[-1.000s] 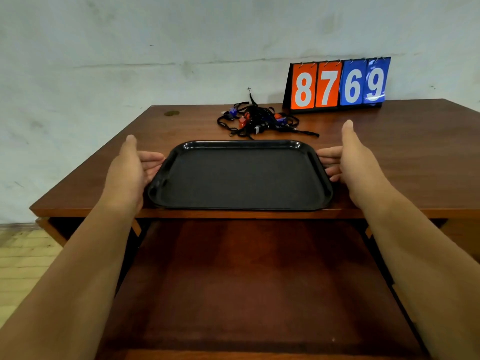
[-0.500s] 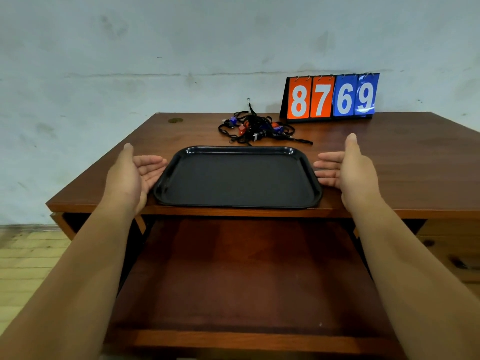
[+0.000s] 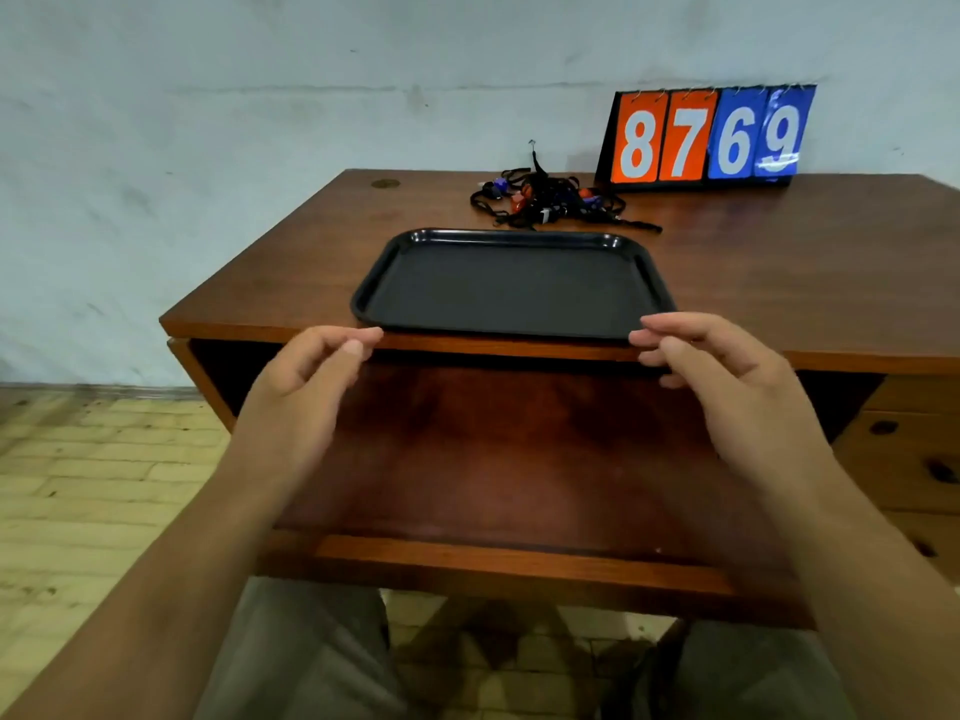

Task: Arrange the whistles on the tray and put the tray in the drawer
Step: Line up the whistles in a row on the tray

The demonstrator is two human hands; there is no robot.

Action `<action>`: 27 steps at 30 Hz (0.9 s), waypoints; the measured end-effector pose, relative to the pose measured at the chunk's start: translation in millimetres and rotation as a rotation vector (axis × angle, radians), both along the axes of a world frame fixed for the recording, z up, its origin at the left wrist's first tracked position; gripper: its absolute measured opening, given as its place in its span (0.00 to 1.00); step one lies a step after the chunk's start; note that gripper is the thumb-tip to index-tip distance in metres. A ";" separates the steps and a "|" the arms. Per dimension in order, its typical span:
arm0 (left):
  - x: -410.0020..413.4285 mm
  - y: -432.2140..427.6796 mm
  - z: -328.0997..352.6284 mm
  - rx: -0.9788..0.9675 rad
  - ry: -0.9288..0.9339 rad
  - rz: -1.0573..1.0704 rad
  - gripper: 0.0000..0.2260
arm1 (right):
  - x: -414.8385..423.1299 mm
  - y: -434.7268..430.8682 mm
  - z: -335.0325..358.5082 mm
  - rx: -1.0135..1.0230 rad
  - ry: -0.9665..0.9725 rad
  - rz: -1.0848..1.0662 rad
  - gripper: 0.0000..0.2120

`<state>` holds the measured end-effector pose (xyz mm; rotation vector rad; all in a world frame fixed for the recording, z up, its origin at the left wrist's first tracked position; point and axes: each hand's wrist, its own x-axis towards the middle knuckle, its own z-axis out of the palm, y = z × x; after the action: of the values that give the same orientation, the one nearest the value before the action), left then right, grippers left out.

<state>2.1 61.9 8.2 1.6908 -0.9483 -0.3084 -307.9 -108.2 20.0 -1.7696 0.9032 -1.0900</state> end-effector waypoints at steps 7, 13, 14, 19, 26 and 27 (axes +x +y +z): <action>-41.2 50.8 -33.0 0.648 -0.480 -0.586 0.35 | -23.8 60.4 -36.5 -0.088 0.622 0.438 0.28; -42.8 44.0 -44.3 0.749 -0.701 -0.584 0.48 | -16.3 62.3 -59.4 -0.332 0.940 0.478 0.40; -42.9 41.3 -47.7 0.741 -0.755 -0.570 0.48 | -14.0 61.0 -61.8 -0.383 0.969 0.455 0.38; -42.3 25.0 -62.5 0.656 -0.948 -0.443 0.41 | -6.3 48.5 -66.4 -0.483 1.000 0.447 0.27; -32.8 -8.8 -70.0 0.581 -1.026 -0.355 0.39 | 10.7 38.6 -85.5 -0.624 0.987 0.228 0.26; -30.3 -13.0 -72.5 0.555 -1.052 -0.336 0.38 | 13.5 37.4 -91.2 -0.658 0.974 0.171 0.26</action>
<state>-28.3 48.9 -64.3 2.2244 -2.0734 0.1661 -294.4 -70.8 -71.2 -2.9705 0.9466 -0.3585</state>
